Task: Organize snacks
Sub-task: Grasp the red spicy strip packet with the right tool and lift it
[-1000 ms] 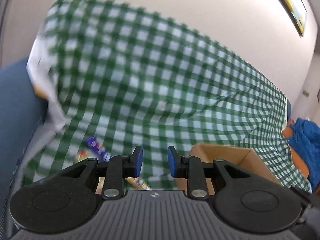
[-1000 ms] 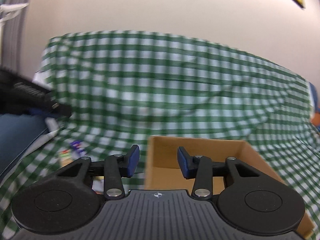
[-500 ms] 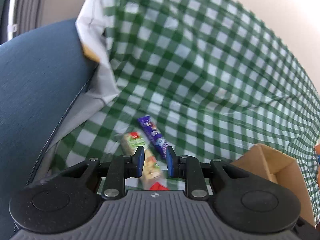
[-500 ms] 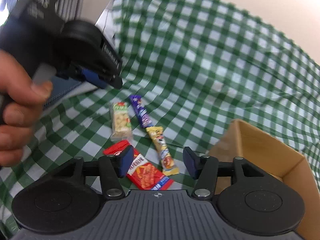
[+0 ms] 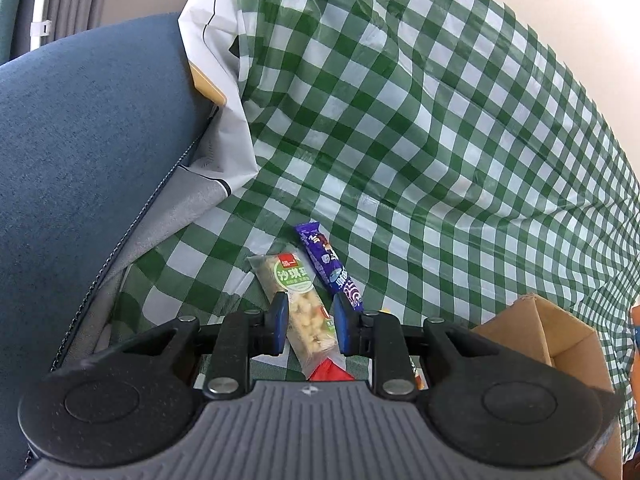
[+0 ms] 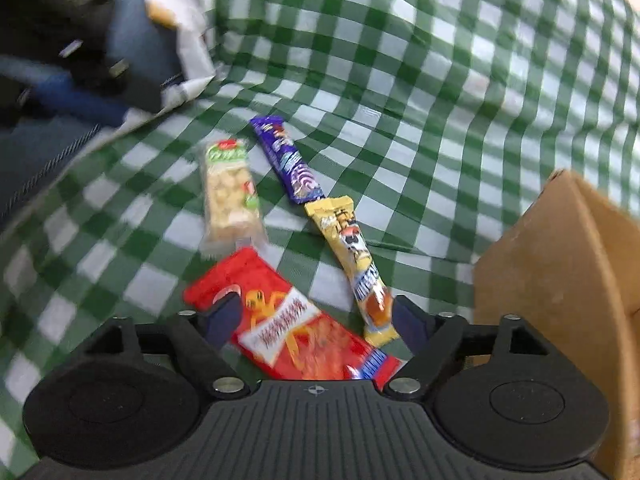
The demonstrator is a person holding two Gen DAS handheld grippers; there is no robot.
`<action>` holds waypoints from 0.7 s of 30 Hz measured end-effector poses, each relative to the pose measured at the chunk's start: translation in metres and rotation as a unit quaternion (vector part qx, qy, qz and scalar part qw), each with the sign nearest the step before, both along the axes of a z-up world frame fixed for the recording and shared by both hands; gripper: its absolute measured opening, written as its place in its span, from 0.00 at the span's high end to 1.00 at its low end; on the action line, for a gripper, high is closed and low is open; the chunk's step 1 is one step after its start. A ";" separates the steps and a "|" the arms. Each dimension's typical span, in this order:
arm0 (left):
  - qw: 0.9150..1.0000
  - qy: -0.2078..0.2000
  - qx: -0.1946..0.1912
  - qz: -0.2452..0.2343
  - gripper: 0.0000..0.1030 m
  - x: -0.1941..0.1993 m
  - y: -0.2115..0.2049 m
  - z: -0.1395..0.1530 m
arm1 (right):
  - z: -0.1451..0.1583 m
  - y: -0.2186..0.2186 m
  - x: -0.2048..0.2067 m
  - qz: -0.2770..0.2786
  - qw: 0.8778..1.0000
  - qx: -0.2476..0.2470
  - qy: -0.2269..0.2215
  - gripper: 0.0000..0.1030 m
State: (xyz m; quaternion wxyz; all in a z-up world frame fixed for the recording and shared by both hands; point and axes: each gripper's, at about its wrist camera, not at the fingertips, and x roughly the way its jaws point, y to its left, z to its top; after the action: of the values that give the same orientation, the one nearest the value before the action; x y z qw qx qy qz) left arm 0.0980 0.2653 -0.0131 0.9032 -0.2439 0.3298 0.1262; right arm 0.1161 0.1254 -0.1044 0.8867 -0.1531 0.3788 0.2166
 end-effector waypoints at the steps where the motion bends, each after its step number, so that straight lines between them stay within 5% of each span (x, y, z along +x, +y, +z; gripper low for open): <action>1: 1.000 0.001 0.000 0.000 0.74 0.000 0.000 0.000 | -0.002 -0.001 0.006 -0.011 1.000 0.011 0.009 0.13; 10: 1.000 0.009 -0.004 -0.005 0.69 0.003 0.000 -0.004 | -0.032 -0.020 0.041 -0.074 0.987 0.073 0.123 0.05; 21: 1.000 0.012 -0.009 0.002 0.69 0.002 0.002 -0.004 | -0.027 -0.011 0.025 -0.025 0.982 0.071 0.174 0.03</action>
State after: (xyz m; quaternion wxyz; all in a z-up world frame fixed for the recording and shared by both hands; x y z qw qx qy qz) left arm 0.1004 0.2677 -0.0171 0.8966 -0.2509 0.3416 0.1280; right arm 0.1407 0.1148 -0.1313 0.8212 -0.0399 0.5143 0.2441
